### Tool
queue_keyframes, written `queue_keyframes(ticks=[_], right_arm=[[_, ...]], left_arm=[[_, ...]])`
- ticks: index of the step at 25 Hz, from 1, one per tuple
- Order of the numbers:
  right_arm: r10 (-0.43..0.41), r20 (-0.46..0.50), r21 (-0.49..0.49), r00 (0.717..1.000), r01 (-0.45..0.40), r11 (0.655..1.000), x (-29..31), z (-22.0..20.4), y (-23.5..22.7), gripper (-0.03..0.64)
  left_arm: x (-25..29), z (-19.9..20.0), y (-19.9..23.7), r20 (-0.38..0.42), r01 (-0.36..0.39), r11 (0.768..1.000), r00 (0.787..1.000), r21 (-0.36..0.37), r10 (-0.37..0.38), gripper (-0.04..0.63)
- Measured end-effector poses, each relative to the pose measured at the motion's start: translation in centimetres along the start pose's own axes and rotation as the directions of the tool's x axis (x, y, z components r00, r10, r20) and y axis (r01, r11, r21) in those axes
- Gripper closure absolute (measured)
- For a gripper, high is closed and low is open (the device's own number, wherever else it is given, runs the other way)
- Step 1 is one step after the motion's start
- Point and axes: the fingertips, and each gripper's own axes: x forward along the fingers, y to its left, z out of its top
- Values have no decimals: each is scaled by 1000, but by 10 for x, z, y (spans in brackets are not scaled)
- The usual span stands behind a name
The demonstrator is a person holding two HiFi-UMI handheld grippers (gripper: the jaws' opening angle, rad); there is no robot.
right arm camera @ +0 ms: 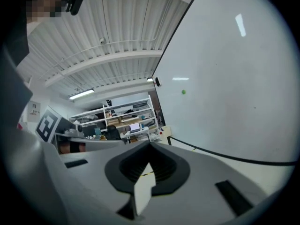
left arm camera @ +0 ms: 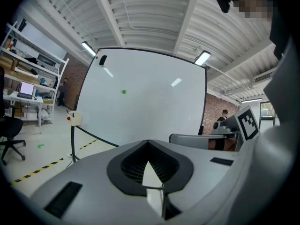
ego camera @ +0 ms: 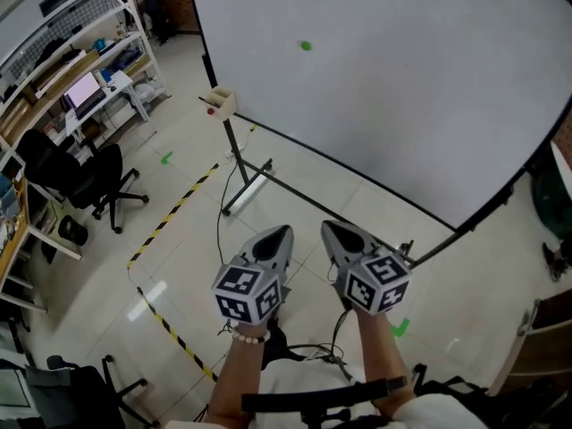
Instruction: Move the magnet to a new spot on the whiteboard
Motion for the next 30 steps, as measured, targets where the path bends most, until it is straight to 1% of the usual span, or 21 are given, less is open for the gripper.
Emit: queue_keyframes(ticks=[6, 8, 10, 15, 19, 23, 30], right_arm=[[21, 34, 33, 999, -22, 999, -49, -6, 16, 607], [18, 45, 37, 999, -20, 999, -60, -7, 19, 607], [12, 55, 45, 998, -14, 999, -65, -8, 21, 607], [-9, 64, 63, 998, 5, 998, -60, -14, 34, 607], [-17, 66, 55, 998, 14, 998, -42, -13, 54, 607], [-37, 76, 36, 996, 34, 999, -26, -8, 74, 607], [-93, 72, 0, 993, 93, 996, -13, -8, 109, 607]], left_arm=[[-28, -12, -52, -17, 19, 1000, 1000, 20, -18, 604], [-36, -13, -61, -17, 19, 999, 1000, 33, -19, 604], [-42, -14, -60, -13, 9, 999, 1000, 50, -8, 604], [-64, -26, -32, -16, -40, 999, 999, 23, 40, 603], [-85, -17, -3, -8, -61, 997, 998, 40, 61, 603], [-97, -7, 19, 0, -45, 998, 999, 41, 45, 603], [-120, 7, 39, 27, 22, 999, 999, 38, -23, 604]])
